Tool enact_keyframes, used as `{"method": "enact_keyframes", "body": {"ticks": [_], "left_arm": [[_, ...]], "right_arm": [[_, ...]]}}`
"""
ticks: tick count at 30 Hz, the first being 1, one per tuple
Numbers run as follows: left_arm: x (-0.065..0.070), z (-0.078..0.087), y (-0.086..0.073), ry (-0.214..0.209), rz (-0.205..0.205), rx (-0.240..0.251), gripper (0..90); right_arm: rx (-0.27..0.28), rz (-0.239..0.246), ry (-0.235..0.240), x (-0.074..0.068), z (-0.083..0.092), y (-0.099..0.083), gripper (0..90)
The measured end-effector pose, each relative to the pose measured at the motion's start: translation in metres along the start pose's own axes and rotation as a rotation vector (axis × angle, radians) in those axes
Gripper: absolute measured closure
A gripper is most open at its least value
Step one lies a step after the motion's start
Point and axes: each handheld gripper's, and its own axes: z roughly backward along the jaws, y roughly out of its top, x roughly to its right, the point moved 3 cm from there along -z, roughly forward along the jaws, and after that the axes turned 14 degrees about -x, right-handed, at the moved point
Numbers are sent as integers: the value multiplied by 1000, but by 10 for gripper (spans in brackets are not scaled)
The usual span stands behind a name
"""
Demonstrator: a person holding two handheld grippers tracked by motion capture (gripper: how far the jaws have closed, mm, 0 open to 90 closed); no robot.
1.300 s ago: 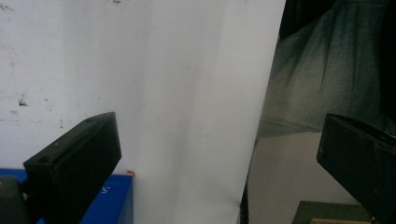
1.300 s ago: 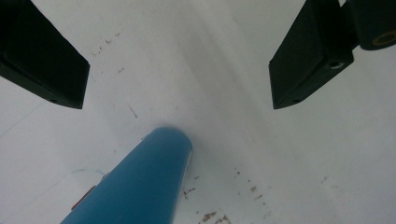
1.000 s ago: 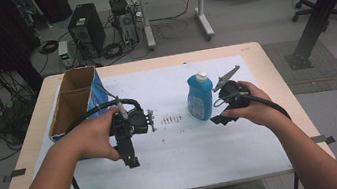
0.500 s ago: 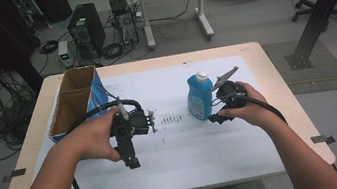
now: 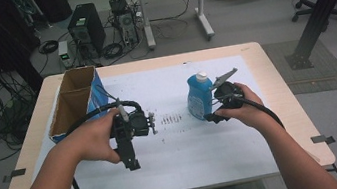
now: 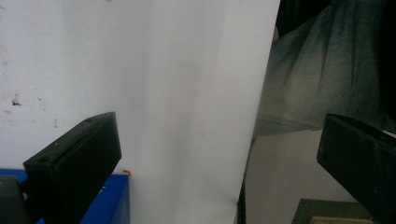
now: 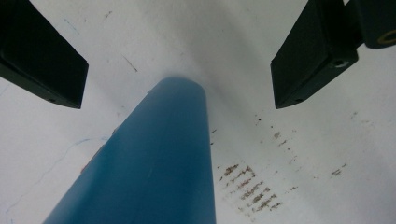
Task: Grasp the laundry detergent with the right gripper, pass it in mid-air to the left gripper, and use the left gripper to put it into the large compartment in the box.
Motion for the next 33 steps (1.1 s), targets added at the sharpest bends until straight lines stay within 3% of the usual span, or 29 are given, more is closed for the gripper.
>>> {"method": "enact_keyframes", "body": {"ticks": [12, 27, 33], "left_arm": [[2, -3, 0, 0, -3, -6, 2], [0, -4, -2, -7, 1, -1, 2], [0, -6, -1, -11, -1, -4, 2]], "right_arm": [[29, -34, -14, 3, -9, 3, 40], [123, -68, 3, 0, -18, 12, 37], [157, -95, -14, 0, -22, 14, 34]]}}
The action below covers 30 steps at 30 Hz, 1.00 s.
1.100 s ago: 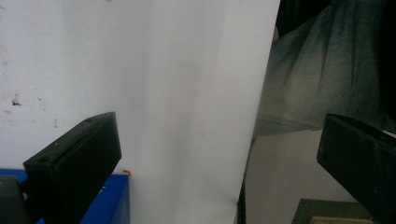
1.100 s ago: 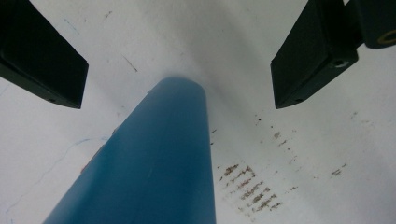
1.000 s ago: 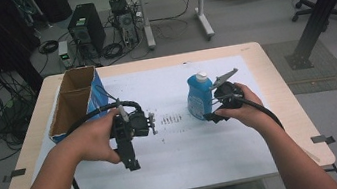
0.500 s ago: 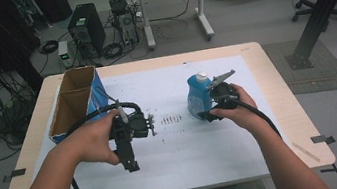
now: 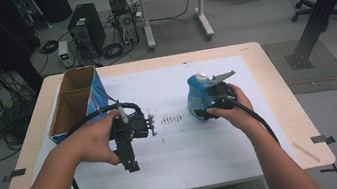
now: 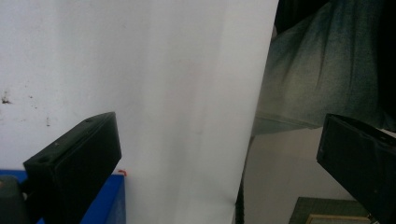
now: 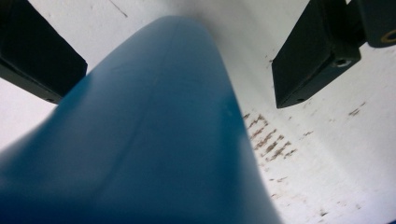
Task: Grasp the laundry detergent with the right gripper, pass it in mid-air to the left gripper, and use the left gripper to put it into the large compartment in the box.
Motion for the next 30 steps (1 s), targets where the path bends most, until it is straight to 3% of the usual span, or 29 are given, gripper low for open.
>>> {"method": "enact_keyframes", "body": {"ticks": [11, 22, 30], "left_arm": [[1, 0, -2, -2, 6, -5, 2], [1, 0, 2, -3, -1, 0, 2], [2, 0, 1, -2, -3, 1, 2]], "right_arm": [[65, -16, 1, 0, -6, 1, 29], [74, -16, -12, -3, -7, 1, 28], [120, -18, -10, -5, -9, -1, 29]]}}
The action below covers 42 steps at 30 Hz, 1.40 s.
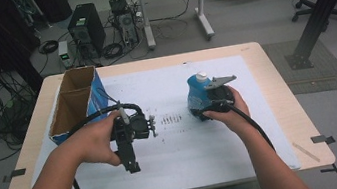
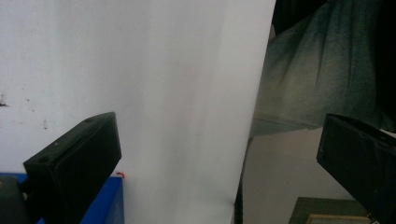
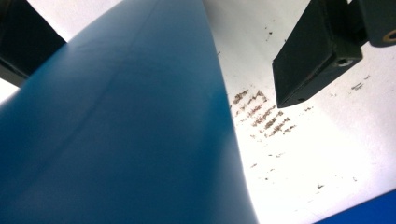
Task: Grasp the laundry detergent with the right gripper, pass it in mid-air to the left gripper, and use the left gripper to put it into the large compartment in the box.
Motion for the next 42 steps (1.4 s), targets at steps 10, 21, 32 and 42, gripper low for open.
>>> {"method": "enact_keyframes", "body": {"ticks": [10, 21, 32, 42], "left_arm": [[0, -1, 0, 1, 1, 4, 2], [-1, -3, 0, -2, -1, 3, 2], [-2, -3, 0, -3, 1, 3, 3], [-2, -4, 0, -5, 5, 3, 3]], "right_arm": [[56, -12, -6, -2, -1, -2, 29], [89, -45, -26, -2, -3, -4, 123], [123, -51, -30, -3, -2, -3, 217], [139, -64, -44, -3, -4, -5, 306]]}}
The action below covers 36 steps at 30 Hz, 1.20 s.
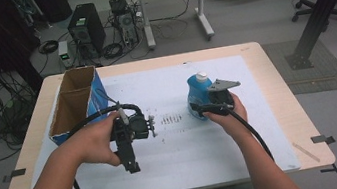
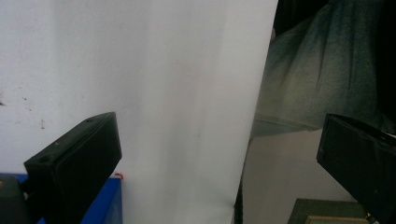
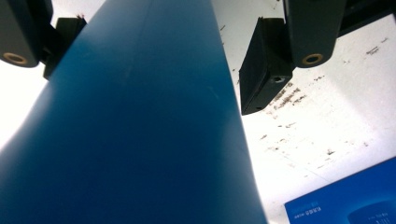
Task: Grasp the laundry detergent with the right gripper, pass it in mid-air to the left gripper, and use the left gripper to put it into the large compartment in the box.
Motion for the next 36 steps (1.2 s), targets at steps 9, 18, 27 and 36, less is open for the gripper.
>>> {"method": "enact_keyframes", "body": {"ticks": [9, 18, 27, 36], "left_arm": [[0, 0, 4, -1, 2, -3, 3], [0, 1, 5, -1, 1, -7, 3], [0, 2, 5, 1, 3, 0, 3], [-2, 5, 3, 3, 5, 5, 3]], "right_arm": [[12, -3, -25, 2, -3, -2, 385], [26, 5, -45, 1, -4, -4, 435], [40, -3, -43, 2, -3, -5, 458], [68, 66, 14, -1, 17, 7, 457]]}}
